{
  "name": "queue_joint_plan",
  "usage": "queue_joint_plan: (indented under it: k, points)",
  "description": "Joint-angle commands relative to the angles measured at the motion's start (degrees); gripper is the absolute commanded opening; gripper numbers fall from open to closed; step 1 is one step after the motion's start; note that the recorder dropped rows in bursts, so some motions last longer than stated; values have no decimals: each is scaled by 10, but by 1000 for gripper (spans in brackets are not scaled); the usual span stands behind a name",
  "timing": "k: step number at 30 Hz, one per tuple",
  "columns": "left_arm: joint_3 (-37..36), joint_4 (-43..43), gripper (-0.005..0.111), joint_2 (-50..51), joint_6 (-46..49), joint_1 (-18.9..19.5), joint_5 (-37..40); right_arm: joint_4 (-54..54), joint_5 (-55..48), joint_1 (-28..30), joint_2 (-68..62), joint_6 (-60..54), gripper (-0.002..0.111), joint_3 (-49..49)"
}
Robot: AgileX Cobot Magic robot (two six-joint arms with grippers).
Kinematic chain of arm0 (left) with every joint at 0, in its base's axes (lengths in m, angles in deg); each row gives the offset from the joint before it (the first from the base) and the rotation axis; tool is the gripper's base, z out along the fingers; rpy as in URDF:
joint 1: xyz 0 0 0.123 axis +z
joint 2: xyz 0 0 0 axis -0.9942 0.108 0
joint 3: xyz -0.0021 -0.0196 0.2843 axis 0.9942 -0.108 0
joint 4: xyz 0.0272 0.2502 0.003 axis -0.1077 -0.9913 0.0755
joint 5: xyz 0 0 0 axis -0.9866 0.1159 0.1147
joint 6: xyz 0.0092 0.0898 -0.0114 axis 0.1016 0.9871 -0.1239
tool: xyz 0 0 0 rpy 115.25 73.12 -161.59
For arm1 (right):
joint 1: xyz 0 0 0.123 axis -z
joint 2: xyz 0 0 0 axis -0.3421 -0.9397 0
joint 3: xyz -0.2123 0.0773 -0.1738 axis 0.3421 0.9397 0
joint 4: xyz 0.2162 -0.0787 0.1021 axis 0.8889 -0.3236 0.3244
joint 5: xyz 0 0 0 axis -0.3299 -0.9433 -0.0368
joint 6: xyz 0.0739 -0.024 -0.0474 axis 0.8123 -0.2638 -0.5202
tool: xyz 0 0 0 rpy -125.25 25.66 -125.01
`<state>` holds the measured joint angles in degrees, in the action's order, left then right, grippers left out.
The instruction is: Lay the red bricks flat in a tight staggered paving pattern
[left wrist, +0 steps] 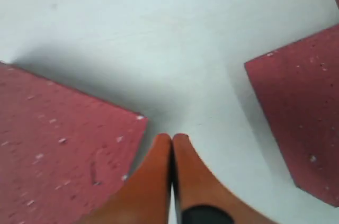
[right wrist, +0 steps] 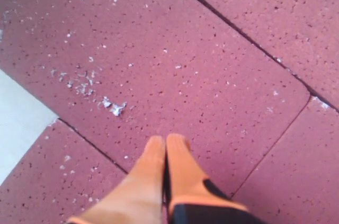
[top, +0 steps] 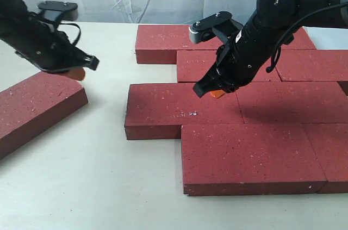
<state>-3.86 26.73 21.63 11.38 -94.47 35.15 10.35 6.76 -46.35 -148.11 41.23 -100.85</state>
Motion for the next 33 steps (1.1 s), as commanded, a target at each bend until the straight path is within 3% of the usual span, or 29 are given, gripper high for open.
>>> queue_joint_plan:
  k: [1, 3, 6, 9, 14, 19, 25, 33]
  points:
    - [-22, -113, 0, -62, -104, 38, 47, 2, 5, 4, 5, -1, -1, 0]
    - [-56, -123, 0, -79, -111, 57, 41, 3, 5, 4, 5, -1, -1, 0]
    - [-132, -118, 0, -101, -112, 118, 20, 38, 5, 4, 5, -29, -1, 0]
    - [-147, -142, 0, -101, -112, 135, 20, 57, 4, 3, 5, -51, -1, 0]
    - [-148, -197, 0, -97, -112, 134, -27, 60, 4, 3, 5, -54, -1, 0]
    - [-145, -192, 0, -47, -112, 134, -93, 81, 6, -1, 5, -75, -1, 0]
    - [-108, -185, 0, 20, -98, 133, -95, 91, 6, -1, 5, -92, -1, 0]
    - [-107, -168, 0, 40, 80, 97, -175, 90, 8, -1, 5, -95, -1, 0]
